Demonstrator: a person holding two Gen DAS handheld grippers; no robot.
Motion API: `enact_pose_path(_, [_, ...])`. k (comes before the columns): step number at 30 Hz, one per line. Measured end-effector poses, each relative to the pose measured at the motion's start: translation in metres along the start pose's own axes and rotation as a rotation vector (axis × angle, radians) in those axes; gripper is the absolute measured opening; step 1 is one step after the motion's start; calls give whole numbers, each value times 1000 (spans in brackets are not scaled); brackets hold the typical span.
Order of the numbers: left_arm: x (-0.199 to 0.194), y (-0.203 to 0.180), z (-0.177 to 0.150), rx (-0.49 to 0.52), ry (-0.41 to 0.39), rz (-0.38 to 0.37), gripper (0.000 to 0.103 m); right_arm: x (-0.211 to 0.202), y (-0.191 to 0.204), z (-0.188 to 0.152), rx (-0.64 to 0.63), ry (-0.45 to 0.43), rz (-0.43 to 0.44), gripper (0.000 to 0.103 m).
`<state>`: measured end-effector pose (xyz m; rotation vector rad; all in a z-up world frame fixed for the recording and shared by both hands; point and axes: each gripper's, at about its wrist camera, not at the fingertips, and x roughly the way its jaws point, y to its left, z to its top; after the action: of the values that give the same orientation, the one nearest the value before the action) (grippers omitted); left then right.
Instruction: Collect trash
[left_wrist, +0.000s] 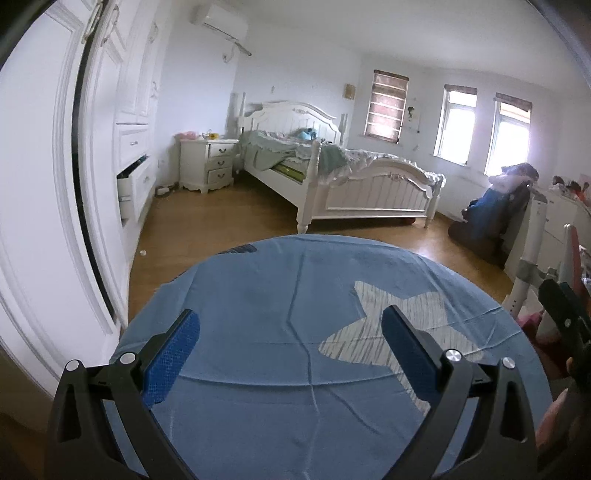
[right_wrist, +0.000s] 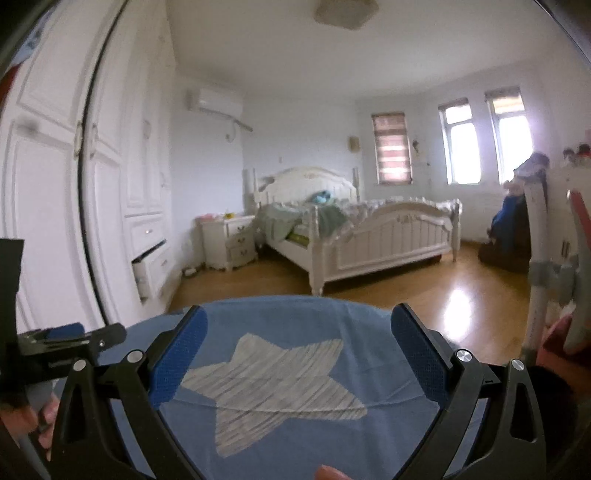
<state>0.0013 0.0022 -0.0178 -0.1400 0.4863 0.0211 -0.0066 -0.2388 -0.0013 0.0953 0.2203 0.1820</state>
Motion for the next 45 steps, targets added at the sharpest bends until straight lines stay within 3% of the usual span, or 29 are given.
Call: enact_pose_path(45, [-2, 3, -9, -21, -4, 16, 98, -9, 3, -3, 0, -23, 4, 98])
